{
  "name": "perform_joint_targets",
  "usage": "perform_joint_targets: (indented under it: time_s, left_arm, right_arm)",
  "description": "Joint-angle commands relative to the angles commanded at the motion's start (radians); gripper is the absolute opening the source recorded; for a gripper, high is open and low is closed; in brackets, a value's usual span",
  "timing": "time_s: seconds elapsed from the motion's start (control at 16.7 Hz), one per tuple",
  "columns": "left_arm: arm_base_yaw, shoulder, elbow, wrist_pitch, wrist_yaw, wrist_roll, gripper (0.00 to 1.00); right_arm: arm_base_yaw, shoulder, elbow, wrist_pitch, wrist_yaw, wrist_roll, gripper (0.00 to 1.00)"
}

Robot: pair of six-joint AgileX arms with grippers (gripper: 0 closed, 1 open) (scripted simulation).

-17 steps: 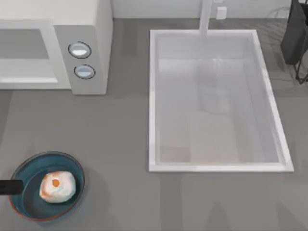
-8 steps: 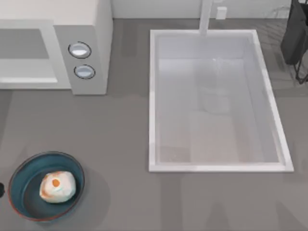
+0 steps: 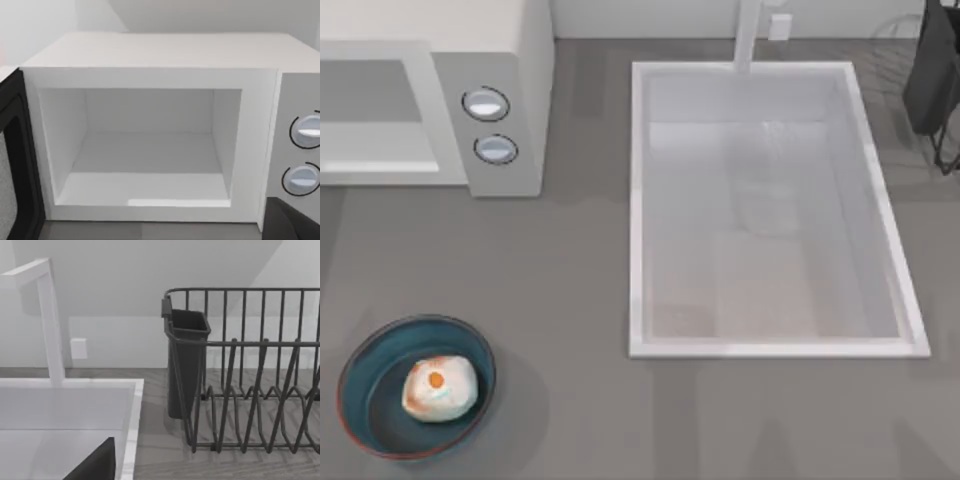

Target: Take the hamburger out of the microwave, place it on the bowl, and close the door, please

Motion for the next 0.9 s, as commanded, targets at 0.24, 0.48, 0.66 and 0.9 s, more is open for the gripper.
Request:
perform_joint_targets:
  time_s: [0.24, 0.48, 0.66, 0.9]
  left_arm:
    - [0.157, -0.034, 0.005, -0.04, 0.157, 0.001, 0.0]
    - [0.417, -0.065, -0.001, -0.064, 0.417, 0.002, 0.0]
    - [0.531, -0.074, -0.011, -0.061, 0.532, 0.003, 0.0]
    - [0.556, -0.074, -0.015, -0.057, 0.556, 0.003, 0.0]
  right_arm:
    - [0.0, 0.0, 0.0, 0.0, 0.0, 0.0, 1.0]
    - [0.0, 0.0, 0.0, 0.0, 0.0, 0.0, 1.0]
    - [0.0, 0.0, 0.0, 0.0, 0.0, 0.0, 1.0]
    - [0.0, 0.0, 0.0, 0.0, 0.0, 0.0, 1.0]
